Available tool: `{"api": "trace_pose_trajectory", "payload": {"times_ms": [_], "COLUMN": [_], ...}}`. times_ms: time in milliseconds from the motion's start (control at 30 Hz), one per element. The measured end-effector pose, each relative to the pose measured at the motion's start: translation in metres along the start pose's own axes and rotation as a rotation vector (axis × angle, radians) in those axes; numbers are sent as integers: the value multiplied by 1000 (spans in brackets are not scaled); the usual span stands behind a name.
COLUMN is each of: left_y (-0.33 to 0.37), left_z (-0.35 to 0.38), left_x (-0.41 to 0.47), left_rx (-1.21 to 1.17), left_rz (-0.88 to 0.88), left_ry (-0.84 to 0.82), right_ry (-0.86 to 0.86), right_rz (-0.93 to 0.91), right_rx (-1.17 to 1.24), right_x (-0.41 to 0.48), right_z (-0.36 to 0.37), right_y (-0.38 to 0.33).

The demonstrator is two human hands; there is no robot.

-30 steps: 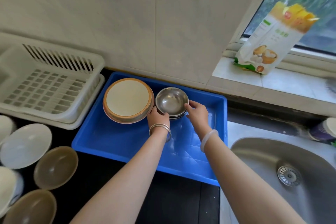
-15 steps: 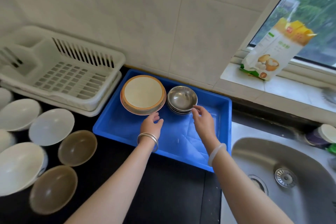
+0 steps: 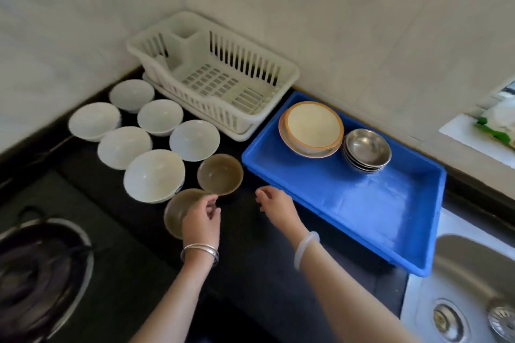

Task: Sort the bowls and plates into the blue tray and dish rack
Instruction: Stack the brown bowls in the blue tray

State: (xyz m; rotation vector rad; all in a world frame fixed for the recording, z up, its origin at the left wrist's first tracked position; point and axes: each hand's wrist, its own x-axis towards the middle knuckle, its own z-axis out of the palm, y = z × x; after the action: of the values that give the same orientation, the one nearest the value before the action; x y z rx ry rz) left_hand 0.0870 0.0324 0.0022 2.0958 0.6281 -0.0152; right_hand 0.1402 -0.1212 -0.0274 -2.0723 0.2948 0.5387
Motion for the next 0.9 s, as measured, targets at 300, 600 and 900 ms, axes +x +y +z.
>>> {"api": "trace_pose_trajectory", "payload": {"times_ms": [300,600,900], "left_y": [-60,-87,-93], "left_z": [-40,-40,-41], "left_x": [10,27,32], "left_rx": [-3,-278,-464], "left_rz": [-167,-403,-414], "left_ry": [197,97,-64], "right_ry": [3,121,-25], "right_rz": [151,110,-8], "right_rx": [34,207,6], "right_x": [42,26,-19], "right_z": [48,42,44], "right_y": [-38,-48,-61]}}
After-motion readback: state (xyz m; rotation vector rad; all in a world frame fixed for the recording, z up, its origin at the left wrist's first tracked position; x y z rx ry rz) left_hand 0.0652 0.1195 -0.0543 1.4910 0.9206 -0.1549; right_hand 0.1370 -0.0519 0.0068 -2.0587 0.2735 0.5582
